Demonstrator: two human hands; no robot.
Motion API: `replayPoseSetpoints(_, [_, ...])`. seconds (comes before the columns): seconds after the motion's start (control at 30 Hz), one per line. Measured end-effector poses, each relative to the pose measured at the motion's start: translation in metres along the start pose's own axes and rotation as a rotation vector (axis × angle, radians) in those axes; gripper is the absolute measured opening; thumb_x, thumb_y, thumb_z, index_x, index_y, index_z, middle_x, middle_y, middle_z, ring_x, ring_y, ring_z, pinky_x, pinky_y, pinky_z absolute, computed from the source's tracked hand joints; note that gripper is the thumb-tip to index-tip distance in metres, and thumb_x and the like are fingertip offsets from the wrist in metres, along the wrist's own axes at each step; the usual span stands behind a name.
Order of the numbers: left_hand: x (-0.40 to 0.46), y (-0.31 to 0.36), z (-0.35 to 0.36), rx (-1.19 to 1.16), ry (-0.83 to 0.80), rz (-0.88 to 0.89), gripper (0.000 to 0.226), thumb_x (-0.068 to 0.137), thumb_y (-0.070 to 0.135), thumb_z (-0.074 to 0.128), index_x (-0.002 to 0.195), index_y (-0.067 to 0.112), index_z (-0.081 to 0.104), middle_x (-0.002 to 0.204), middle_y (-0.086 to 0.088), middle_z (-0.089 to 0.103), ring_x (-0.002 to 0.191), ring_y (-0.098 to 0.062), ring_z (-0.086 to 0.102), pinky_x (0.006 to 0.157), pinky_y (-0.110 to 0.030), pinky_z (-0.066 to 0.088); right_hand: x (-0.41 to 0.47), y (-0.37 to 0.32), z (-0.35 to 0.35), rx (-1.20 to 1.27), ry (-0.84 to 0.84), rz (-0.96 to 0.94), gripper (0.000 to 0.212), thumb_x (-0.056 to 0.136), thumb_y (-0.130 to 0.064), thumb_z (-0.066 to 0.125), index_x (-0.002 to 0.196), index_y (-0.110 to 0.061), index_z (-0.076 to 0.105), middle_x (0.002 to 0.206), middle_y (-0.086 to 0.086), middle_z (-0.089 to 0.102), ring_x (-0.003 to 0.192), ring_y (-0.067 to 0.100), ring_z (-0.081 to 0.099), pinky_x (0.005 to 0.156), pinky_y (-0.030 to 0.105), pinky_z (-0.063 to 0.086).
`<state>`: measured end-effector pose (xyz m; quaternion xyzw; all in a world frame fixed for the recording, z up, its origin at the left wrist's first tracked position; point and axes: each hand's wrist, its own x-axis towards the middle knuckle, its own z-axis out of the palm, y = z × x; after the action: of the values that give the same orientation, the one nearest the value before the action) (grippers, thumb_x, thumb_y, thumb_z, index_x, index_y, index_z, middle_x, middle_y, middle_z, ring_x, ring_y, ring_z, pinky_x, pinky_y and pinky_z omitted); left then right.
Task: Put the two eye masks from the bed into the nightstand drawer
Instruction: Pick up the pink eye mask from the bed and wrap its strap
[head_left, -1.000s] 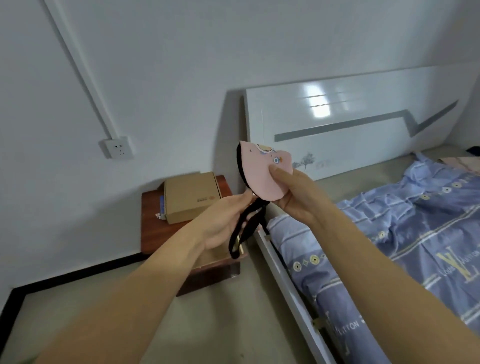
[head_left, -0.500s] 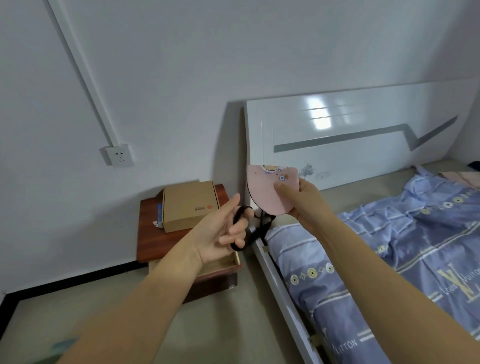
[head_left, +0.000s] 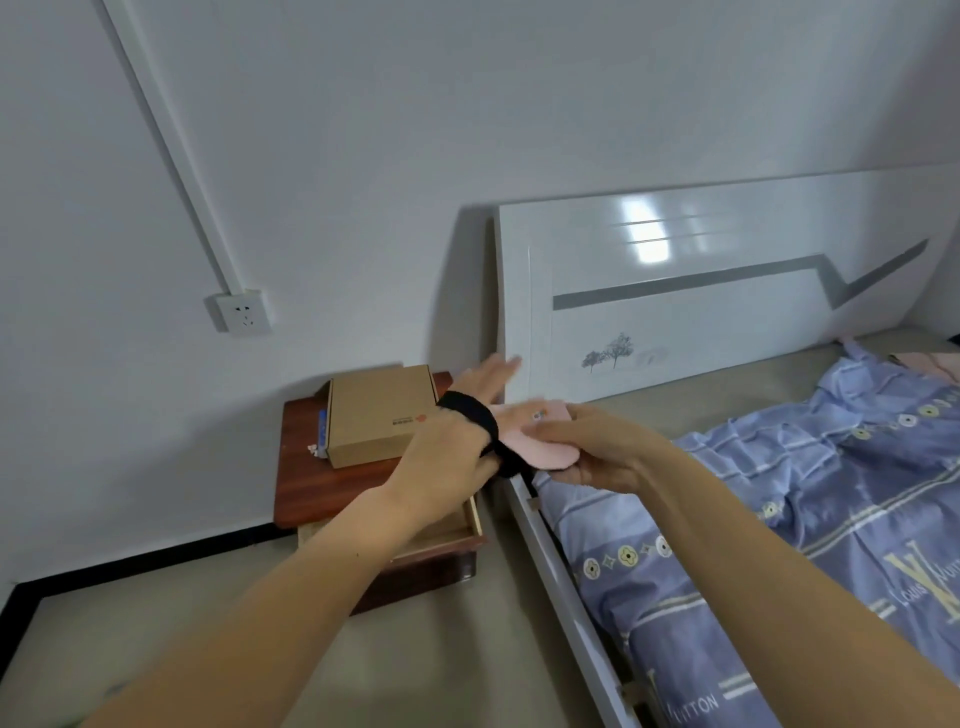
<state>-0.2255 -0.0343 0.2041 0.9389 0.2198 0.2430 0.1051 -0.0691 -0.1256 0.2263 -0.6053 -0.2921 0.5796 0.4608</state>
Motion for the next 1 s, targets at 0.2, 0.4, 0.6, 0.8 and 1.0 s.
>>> replayPoseSetpoints(0.2, [-0.008, 0.007, 0.002, 0.061, -0.306, 0.129, 0.035, 0.092, 0.014, 0.050, 0.127, 0.013, 0.058, 0.146, -0.016, 0.044, 0.135, -0.025, 0.040, 0.118, -0.039, 0.026, -0.002, -0.014, 0.014, -0.675, -0.112, -0.219, 0.045, 0.086, 0.013, 0.050, 0.125, 0.028, 0.032, 0.125, 0.051, 0.038, 0.120, 0.050, 0.042, 0.082, 0.002, 0.042])
replayPoseSetpoints(0.4, [-0.016, 0.027, -0.010, 0.010, 0.005, 0.611, 0.035, 0.082, 0.006, 0.070, 0.116, 0.016, 0.068, 0.132, -0.020, 0.057, 0.130, -0.032, 0.047, 0.114, -0.043, 0.034, 0.000, -0.006, 0.016, -0.844, -0.142, -0.230, 0.015, 0.095, -0.007, 0.045, 0.103, -0.014, 0.056, 0.102, 0.006, 0.059, 0.098, 0.019, 0.058, 0.083, 0.012, 0.045])
replayPoseSetpoints(0.6, [-0.025, 0.015, -0.021, -0.189, -0.088, 0.365, 0.031, 0.087, 0.003, 0.063, 0.118, 0.005, 0.064, 0.122, -0.019, 0.065, 0.119, -0.027, 0.058, 0.106, -0.036, 0.045, 0.017, -0.012, 0.014, -0.582, 0.012, -0.493, 0.014, 0.090, -0.004, 0.050, 0.089, 0.000, 0.064, 0.082, -0.001, 0.065, 0.074, 0.004, 0.060, 0.074, 0.020, 0.046])
replayPoseSetpoints(0.8, [-0.029, -0.004, -0.033, -0.133, 0.188, 0.264, 0.029, 0.084, 0.002, 0.052, 0.109, -0.004, 0.066, 0.112, -0.023, 0.068, 0.110, -0.034, 0.061, 0.097, -0.049, 0.050, 0.020, 0.006, -0.003, -0.380, 0.011, -0.381, 0.035, 0.088, -0.001, 0.047, 0.070, -0.025, 0.065, 0.067, -0.001, 0.068, 0.061, 0.015, 0.063, 0.049, 0.021, 0.051])
replayPoseSetpoints(1.0, [-0.036, -0.009, -0.014, -0.229, 0.127, 0.237, 0.027, 0.081, -0.010, 0.056, 0.102, -0.003, 0.072, 0.134, -0.016, 0.046, 0.130, -0.025, 0.039, 0.114, -0.028, 0.030, 0.028, 0.012, -0.020, -0.022, -0.389, -0.111, 0.027, 0.093, -0.014, 0.050, 0.117, -0.014, 0.062, 0.105, 0.009, 0.069, 0.093, 0.020, 0.067, 0.075, 0.030, 0.058])
